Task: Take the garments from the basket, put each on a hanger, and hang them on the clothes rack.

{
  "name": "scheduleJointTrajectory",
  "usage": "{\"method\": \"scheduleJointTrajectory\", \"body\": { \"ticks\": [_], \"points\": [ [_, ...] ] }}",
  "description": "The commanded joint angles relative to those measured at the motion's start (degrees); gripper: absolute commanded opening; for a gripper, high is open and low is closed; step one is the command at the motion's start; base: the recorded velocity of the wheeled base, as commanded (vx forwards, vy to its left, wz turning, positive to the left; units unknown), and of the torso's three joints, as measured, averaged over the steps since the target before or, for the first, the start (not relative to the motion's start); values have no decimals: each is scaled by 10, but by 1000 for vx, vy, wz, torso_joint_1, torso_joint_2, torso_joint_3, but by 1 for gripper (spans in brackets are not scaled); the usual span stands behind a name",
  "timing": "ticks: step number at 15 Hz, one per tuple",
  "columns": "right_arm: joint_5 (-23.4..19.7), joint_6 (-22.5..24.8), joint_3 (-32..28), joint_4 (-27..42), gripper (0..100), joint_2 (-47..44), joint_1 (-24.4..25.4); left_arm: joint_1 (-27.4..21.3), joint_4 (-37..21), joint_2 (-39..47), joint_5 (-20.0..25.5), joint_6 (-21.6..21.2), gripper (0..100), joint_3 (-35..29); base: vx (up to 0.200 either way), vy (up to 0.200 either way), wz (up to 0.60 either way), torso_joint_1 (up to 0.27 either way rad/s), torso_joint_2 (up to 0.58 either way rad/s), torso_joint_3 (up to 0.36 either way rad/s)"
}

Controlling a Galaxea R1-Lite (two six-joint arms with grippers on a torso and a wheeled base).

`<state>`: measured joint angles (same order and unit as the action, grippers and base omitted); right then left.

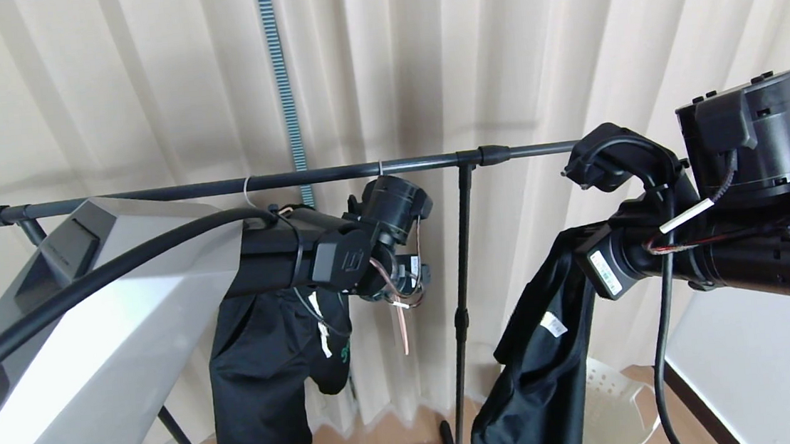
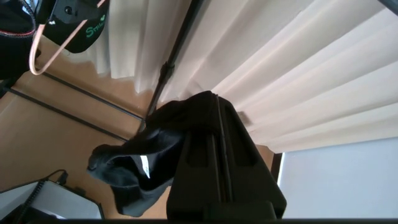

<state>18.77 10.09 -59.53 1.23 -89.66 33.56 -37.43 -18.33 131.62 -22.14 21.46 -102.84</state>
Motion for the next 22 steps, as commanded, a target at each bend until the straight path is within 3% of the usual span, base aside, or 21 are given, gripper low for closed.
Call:
{"method": "scheduleJointTrajectory", "body": {
  "ticks": [1,6,7,22],
  "points": [
    [0,0,0,0,0,0,0,0,4,3,0,-4,100,-1,0,0,0,0,0,0],
    [0,0,0,0,0,0,0,0,6,6,6,-3,100,1,0,0,0,0,0,0],
    [-1,0,1,0,0,0,0,0,6,7,7,-4,0,2,0,0,0,0,0,0],
    [-1,0,0,1,0,5,0,-8,5,-29,3,-4,0,-5,0,0,0,0,0,0]
  ]
}}
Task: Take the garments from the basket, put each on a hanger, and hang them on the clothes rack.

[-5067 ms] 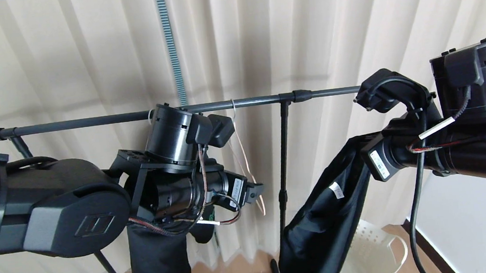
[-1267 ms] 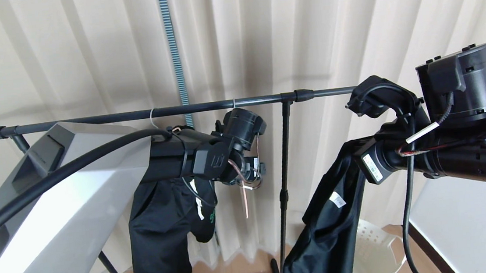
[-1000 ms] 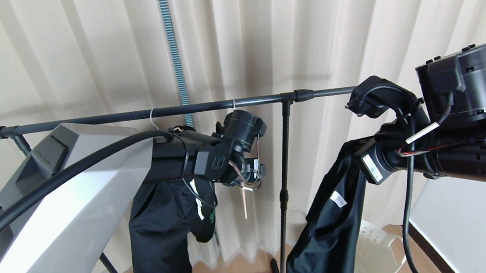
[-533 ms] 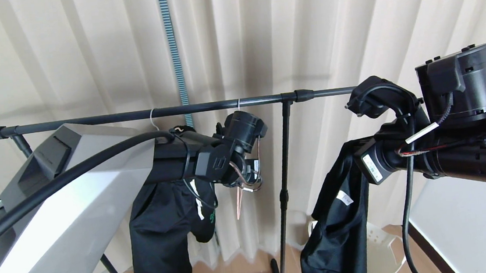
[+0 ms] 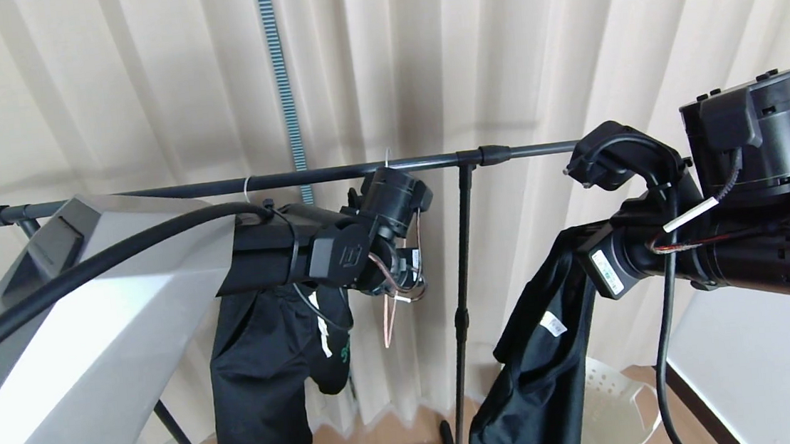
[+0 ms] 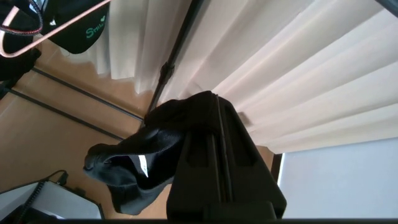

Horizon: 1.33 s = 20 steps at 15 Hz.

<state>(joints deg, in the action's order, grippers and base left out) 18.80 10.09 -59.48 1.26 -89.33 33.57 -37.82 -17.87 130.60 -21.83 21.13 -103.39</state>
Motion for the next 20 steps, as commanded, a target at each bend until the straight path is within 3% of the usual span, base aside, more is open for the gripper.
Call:
{"method": "scheduleJointTrajectory", "body": {
  "ticks": [1,4,11,16,20],
  "points": [
    [0,0,0,1,0,1,0,-6,-1,-25,0,0,0,0,0,0,0,0,0,0],
    [0,0,0,1,0,1,0,-13,-1,-55,-1,-2,0,18,0,0,0,0,0,0],
    [0,0,1,0,0,-8,0,-41,7,-186,1,-2,0,200,0,0,0,0,0,0],
    [5,-2,36,-1,0,12,8,-54,117,-334,4,-4,0,425,0,0,0,0,0,0],
    [33,-1,89,3,0,87,66,-105,239,-482,37,-12,0,649,0,0,0,0,0,0]
  ]
}}
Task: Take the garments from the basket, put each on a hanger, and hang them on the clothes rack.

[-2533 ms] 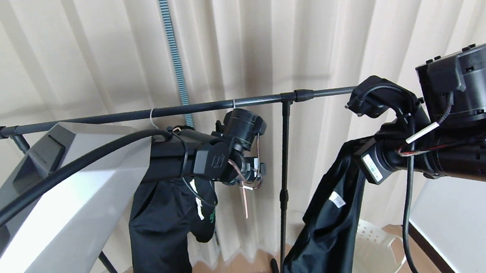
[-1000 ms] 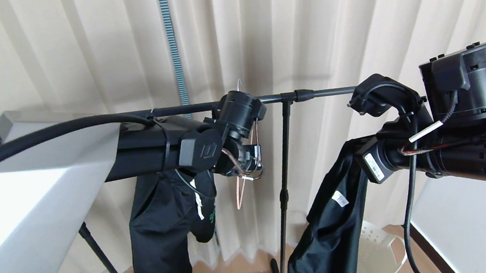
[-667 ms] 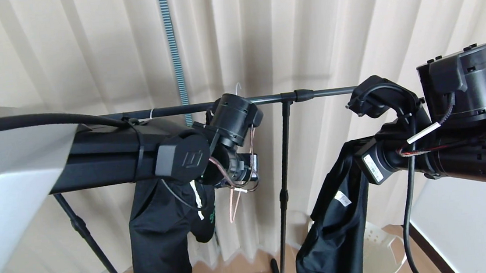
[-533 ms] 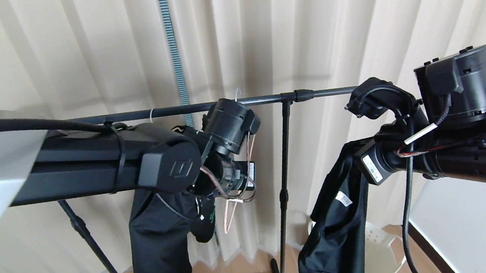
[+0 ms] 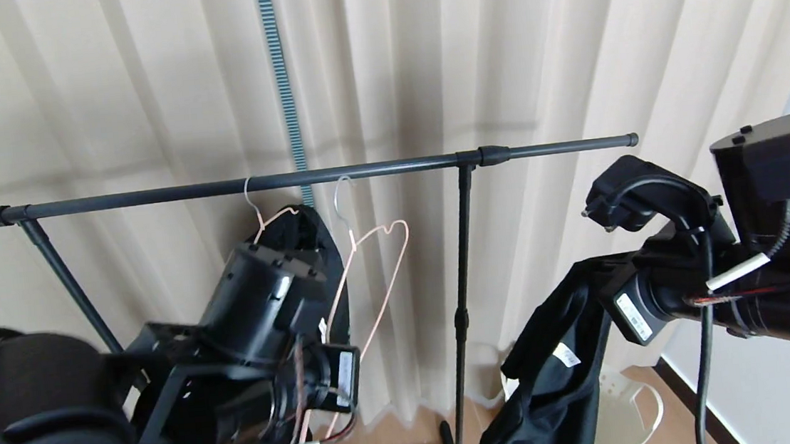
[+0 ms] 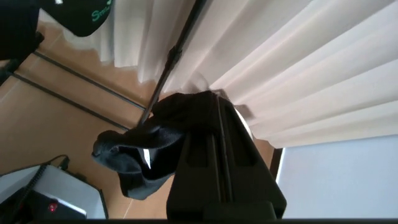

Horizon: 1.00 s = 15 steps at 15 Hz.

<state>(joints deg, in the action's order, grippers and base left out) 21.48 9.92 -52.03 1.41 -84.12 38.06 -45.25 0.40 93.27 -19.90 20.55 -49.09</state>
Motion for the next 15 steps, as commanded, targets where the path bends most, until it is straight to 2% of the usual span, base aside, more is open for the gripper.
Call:
{"method": "scheduleJointTrajectory", "body": {
  "ticks": [1,3,6,7,9,11,13,15],
  "points": [
    [38,4,9,3,0,37,35,-37,90,-136,28,-24,0,146,0,0,0,0,0,0],
    [83,5,0,5,0,28,47,-40,152,-170,73,-66,0,217,0,0,0,0,0,0],
    [119,4,3,5,0,6,42,-40,221,-189,124,-122,0,301,0,0,0,0,0,0],
    [136,4,-1,0,0,-5,32,-41,251,-189,128,-132,0,331,0,0,0,0,0,0],
    [138,1,-18,-2,0,-34,19,-55,304,-186,129,-133,0,370,0,0,0,0,0,0],
    [152,0,-40,-3,0,-63,0,-69,331,-186,134,-133,0,397,0,0,0,0,0,0],
    [160,-6,-65,-3,0,-86,-19,-73,337,-190,173,-143,0,409,0,0,0,0,0,0],
    [166,-18,-70,-3,0,-92,-21,-72,337,-188,186,-152,0,409,0,0,0,0,0,0]
  ]
}}
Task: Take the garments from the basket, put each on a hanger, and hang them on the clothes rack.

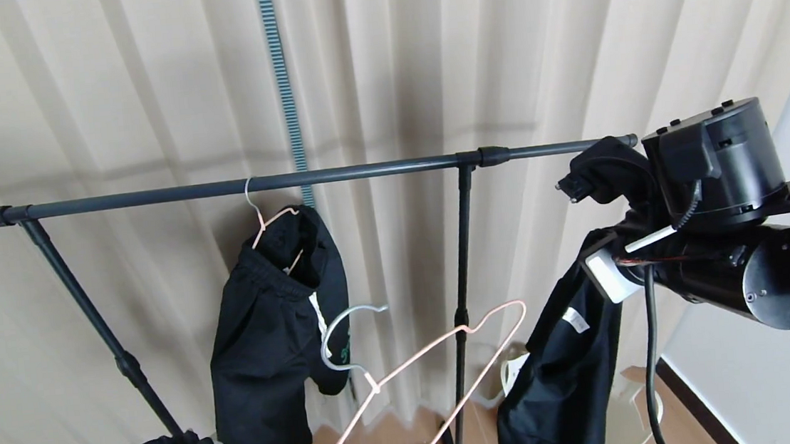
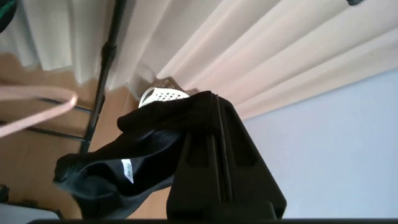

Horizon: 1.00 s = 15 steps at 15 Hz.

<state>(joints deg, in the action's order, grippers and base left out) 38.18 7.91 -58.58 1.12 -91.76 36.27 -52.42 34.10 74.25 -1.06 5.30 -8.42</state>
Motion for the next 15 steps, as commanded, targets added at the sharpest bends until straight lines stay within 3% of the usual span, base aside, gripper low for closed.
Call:
{"method": "scheduleJointTrajectory", "body": {
  "ticks": [1,4,15],
  "points": [
    [2,-4,-12,1,0,-24,-3,-1,1,5,4,-1,0,-2,0,0,0,0,0,0],
    [1,-6,-14,0,0,-31,-3,-2,30,20,12,-1,0,-3,0,0,0,0,0,0],
    [5,-40,-29,1,0,-65,30,-14,48,37,21,0,0,-12,0,0,0,0,0,0]
  ]
}}
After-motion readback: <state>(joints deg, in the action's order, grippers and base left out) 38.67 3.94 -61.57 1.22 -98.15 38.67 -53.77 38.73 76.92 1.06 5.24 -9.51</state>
